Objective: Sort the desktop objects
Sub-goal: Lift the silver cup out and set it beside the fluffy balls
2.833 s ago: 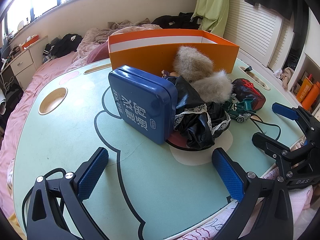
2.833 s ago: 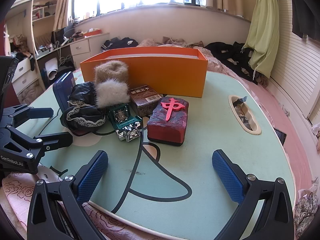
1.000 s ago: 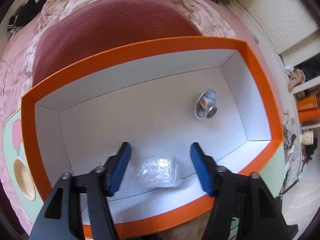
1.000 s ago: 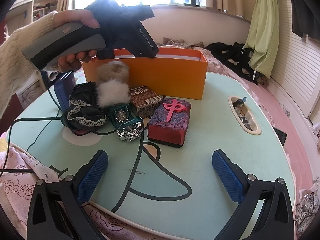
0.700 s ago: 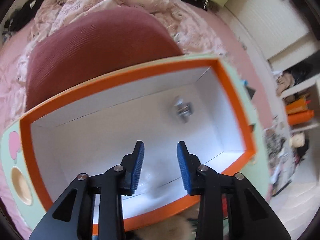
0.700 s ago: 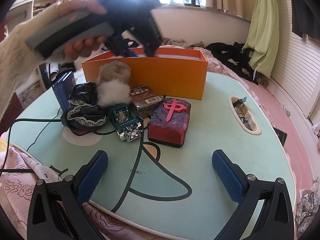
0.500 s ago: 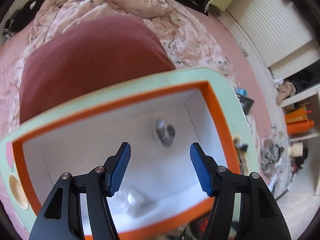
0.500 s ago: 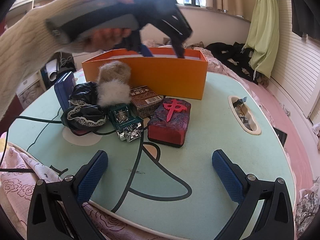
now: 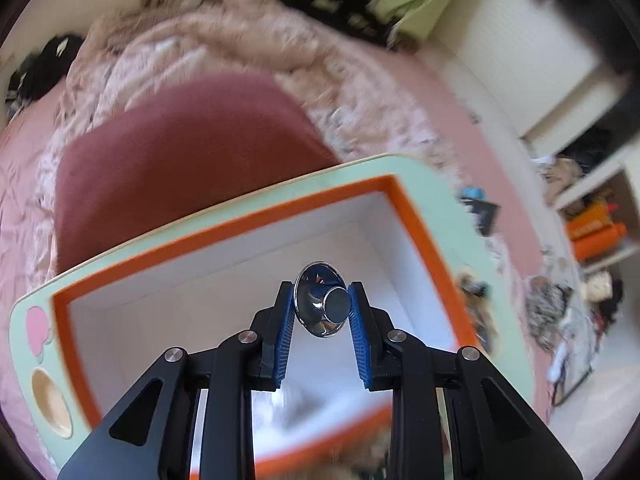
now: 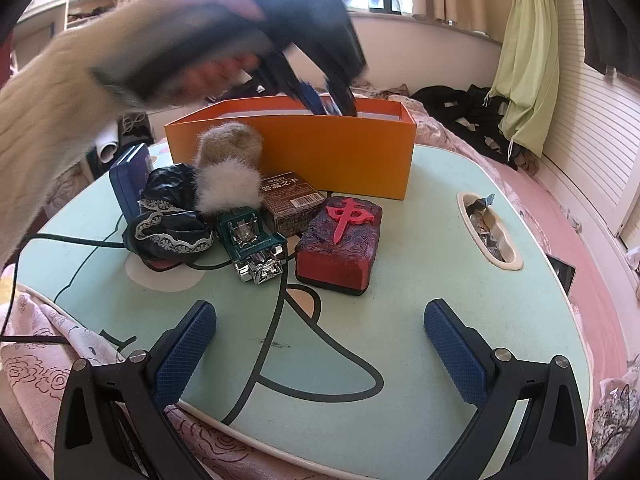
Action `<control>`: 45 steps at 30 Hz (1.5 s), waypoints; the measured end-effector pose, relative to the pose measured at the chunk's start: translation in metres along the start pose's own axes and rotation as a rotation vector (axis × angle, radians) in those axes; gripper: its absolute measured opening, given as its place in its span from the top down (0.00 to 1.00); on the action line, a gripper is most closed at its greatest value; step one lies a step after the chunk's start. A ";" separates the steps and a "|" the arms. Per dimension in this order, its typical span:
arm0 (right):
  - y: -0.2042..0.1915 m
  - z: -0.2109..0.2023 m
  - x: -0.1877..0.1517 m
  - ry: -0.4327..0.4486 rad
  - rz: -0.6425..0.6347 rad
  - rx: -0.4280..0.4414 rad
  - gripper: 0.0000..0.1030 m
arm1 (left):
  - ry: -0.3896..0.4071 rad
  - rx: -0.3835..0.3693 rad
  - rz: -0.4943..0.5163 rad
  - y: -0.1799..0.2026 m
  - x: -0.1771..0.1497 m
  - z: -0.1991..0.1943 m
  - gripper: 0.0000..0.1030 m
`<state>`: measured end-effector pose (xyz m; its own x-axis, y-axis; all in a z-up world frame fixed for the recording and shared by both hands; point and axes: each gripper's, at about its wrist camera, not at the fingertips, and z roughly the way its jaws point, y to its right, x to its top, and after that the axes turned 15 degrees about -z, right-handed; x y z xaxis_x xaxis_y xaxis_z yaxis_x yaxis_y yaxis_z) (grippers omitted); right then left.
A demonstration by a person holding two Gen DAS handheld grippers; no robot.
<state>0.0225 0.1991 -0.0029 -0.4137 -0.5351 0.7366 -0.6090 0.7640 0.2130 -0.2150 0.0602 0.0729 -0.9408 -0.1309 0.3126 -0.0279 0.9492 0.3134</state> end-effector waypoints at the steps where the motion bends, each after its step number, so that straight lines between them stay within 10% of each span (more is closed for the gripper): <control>1: 0.001 0.000 0.000 0.000 0.000 0.000 0.00 | 0.024 -0.027 0.008 -0.004 -0.011 -0.017 0.73; 7: 0.001 0.001 -0.001 0.000 0.000 0.000 0.00 | 0.143 -0.036 0.025 -0.039 -0.076 -0.078 0.73; 14: 0.001 0.000 -0.001 0.001 0.000 0.001 0.00 | 0.198 0.148 0.061 -0.050 -0.110 -0.060 0.73; 19: 0.001 0.001 -0.001 0.001 0.000 0.000 0.00 | 0.207 0.117 0.030 -0.057 -0.111 -0.058 0.69; 25: 0.001 0.001 -0.001 0.001 0.000 0.000 0.00 | 0.307 0.042 -0.036 -0.077 -0.133 -0.090 0.39; 30: 0.001 0.001 -0.001 0.001 0.000 0.000 0.00 | 0.388 0.071 -0.076 -0.097 -0.178 -0.105 0.37; 42: 0.001 0.001 -0.002 0.002 0.000 0.000 0.00 | 0.315 0.181 -0.021 -0.082 -0.231 -0.041 0.34; 45: 0.001 0.002 -0.002 0.002 0.000 0.001 0.00 | 0.322 0.195 -0.025 -0.080 -0.230 -0.033 0.18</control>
<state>0.0215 0.2001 -0.0052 -0.4123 -0.5346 0.7377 -0.6097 0.7636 0.2126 0.0144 0.0044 0.0057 -0.7856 -0.2085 0.5825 -0.1426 0.9772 0.1575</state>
